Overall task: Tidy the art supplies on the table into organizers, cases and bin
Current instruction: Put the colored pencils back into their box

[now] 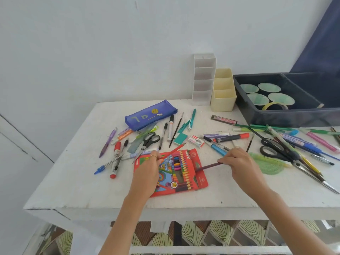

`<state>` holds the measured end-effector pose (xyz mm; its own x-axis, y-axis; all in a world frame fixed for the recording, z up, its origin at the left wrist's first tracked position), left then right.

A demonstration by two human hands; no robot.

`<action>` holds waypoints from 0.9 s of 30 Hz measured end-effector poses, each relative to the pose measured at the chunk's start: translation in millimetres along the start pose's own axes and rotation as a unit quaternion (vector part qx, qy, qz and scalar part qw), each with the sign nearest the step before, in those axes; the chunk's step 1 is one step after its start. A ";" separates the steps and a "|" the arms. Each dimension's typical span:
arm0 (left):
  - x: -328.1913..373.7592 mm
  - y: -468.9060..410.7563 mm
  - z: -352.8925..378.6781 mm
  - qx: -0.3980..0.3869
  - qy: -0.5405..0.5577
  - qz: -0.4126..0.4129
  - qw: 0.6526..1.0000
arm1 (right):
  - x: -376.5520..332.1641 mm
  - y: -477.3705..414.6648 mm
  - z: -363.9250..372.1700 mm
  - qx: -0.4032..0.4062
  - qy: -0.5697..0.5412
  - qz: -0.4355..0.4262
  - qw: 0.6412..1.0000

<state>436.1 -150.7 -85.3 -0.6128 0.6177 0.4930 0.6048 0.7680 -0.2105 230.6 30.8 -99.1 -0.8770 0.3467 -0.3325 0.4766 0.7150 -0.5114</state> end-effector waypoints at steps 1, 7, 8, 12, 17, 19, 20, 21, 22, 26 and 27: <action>0.1 0.2 -0.2 -0.004 0.003 0.000 1.000 | -5.1 -0.5 2.6 -0.004 -0.007 0.000 1.000; -0.2 -1.8 -1.5 -0.030 -0.008 0.000 1.000 | -52.9 -3.6 28.2 -0.087 -0.028 0.021 0.996; -0.8 -2.3 -1.9 -0.032 -0.007 -0.001 0.999 | -60.3 -6.6 31.1 -0.097 -0.035 0.038 0.994; -4.2 -3.6 -2.2 -0.037 0.004 -0.007 0.999 | -69.9 -9.0 34.0 -0.092 -0.066 0.074 0.991; -8.1 -4.7 -2.9 -0.030 0.017 -0.015 0.999 | -46.4 -6.0 25.5 -0.101 -0.101 0.093 0.985; -8.0 -4.9 -3.3 -0.027 0.019 -0.012 0.999 | -45.0 -6.2 26.8 -0.121 -0.103 0.070 0.985; -8.0 -5.1 -3.1 -0.028 0.018 -0.009 0.999 | -47.7 -6.9 29.0 -0.119 -0.099 0.060 0.986; -8.0 -5.1 -2.8 -0.028 0.017 -0.007 0.999 | -51.7 -8.9 31.5 -0.116 -0.102 0.059 0.986; -8.7 -4.9 -2.4 -0.029 0.017 -0.006 0.999 | -56.2 -10.7 33.8 -0.117 -0.115 0.067 0.984; -10.4 -2.3 -3.0 -0.034 0.023 -0.008 0.999 | -60.7 -10.4 45.3 -0.104 -0.152 0.096 0.978; -11.0 -2.0 -3.1 -0.035 0.024 -0.007 0.999 | -60.0 -9.0 46.8 -0.098 -0.152 0.096 0.979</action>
<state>443.3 -159.6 -87.6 -0.5975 0.5967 0.5356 0.6309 0.7621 -0.1452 281.8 -24.9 -111.7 -0.7003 0.3106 -0.6427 0.5838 0.7673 -0.2653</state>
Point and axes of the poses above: each hand's wrist, its own y-axis away from the middle knuckle, its own z-axis out of the palm, x = y × z, the point moved 1 cm from there along -y, towards the middle knuckle, and after that the axes turned 9 degrees about x, right-handed, at the moved point
